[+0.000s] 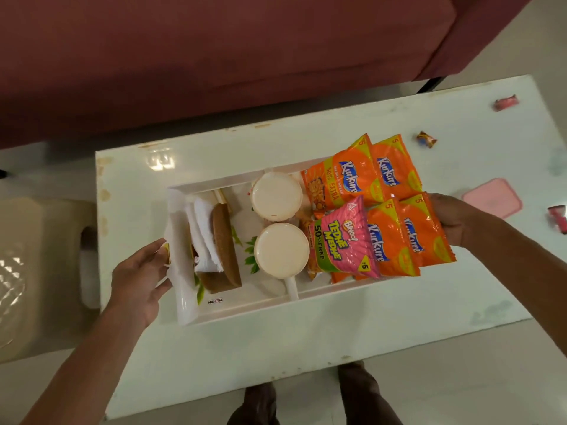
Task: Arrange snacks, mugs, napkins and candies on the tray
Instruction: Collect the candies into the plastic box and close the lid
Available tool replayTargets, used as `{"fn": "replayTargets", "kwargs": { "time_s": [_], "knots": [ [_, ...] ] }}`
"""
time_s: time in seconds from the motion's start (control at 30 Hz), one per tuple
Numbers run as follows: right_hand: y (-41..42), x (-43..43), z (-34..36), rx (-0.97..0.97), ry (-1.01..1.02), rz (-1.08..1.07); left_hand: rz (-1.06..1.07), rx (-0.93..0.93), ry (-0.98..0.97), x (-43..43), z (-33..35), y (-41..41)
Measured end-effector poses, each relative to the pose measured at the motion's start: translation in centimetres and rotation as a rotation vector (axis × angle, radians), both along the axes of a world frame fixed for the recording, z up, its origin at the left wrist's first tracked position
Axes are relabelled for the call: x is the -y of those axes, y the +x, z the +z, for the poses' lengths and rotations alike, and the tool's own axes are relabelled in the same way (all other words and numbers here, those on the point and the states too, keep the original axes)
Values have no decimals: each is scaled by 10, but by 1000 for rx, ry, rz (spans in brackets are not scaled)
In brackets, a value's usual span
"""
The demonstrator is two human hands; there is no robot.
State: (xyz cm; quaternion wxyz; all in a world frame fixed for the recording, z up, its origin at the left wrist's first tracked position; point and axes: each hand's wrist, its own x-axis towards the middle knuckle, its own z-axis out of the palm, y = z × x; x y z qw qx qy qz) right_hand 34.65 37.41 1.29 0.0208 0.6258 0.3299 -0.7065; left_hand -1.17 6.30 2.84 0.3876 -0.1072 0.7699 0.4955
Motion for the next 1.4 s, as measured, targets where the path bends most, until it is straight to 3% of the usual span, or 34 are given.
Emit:
{"fn": "replayTargets", "kwargs": {
  "time_s": [0.5,1.0,1.4],
  "knots": [
    [78,-64,19,-43,86,21,78,-31,-25,-78,-10,95],
    [75,-66,14,188,248,62,124,-29,-105,-94,-40,109],
    [63,-63,10,339,457,311,126,-6,-115,-92,-50,110]
  ]
}}
